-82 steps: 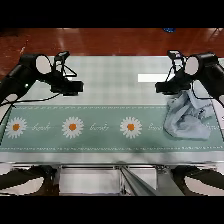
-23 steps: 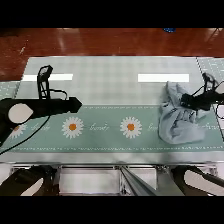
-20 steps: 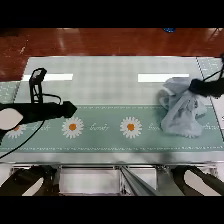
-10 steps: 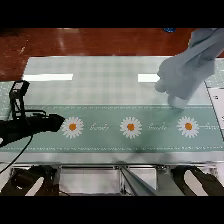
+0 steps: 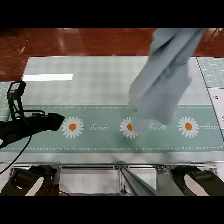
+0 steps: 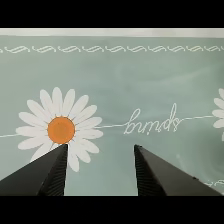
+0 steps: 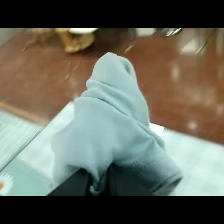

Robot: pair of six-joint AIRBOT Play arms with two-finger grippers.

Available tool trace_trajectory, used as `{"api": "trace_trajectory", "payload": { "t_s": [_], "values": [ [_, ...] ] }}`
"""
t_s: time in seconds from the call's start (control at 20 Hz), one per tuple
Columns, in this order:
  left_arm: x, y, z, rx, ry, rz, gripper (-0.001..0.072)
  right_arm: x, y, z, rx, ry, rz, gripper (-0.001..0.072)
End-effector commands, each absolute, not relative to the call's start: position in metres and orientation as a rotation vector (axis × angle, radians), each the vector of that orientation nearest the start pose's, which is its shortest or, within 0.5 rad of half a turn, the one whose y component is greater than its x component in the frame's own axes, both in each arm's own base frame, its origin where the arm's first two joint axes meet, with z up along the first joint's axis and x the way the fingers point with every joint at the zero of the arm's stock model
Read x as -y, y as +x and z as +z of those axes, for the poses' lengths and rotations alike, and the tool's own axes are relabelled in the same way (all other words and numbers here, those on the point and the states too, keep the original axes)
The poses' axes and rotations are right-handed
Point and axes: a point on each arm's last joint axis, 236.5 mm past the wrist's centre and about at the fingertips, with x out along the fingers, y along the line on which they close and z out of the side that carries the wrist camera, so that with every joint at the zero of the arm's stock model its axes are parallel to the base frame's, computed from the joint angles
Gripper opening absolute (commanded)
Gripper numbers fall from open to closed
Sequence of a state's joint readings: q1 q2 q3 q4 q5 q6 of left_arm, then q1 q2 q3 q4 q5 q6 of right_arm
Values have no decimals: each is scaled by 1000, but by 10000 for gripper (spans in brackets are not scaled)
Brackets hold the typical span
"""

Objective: Fold the shirts.

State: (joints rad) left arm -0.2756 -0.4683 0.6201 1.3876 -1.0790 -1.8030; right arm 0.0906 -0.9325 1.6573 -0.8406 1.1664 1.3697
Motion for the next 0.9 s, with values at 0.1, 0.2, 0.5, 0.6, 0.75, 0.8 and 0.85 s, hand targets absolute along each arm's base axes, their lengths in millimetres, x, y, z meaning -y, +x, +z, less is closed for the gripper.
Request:
{"api": "trace_trajectory", "payload": {
  "t_s": [0.1, 0.2, 0.5, 0.6, 0.75, 0.8, 0.85],
  "values": [
    [100, 234, 63, -970, -244, -227, 508, -275, 314, 265, -752, 133, 825, 33],
    [84, 236, 59, -967, -177, -181, 508, -312, 309, 201, -889, 121, 860, 33],
    [82, 216, 46, -1070, -168, -172, 508, -404, 293, 41, -1193, 157, 876, 33],
    [92, 213, 47, -1080, -206, -202, 508, -422, 294, 12, -1235, 203, 864, 34],
    [105, 209, 49, -1094, -257, -243, 509, -418, 299, 2, -1260, 205, 874, 422],
    [108, 208, 50, -1097, -269, -253, 509, -403, 302, 8, -1255, 105, 914, 408],
    [110, 207, 50, -1099, -277, -259, 509, -375, 313, 19, -1273, 40, 879, 408]
  ]
}}
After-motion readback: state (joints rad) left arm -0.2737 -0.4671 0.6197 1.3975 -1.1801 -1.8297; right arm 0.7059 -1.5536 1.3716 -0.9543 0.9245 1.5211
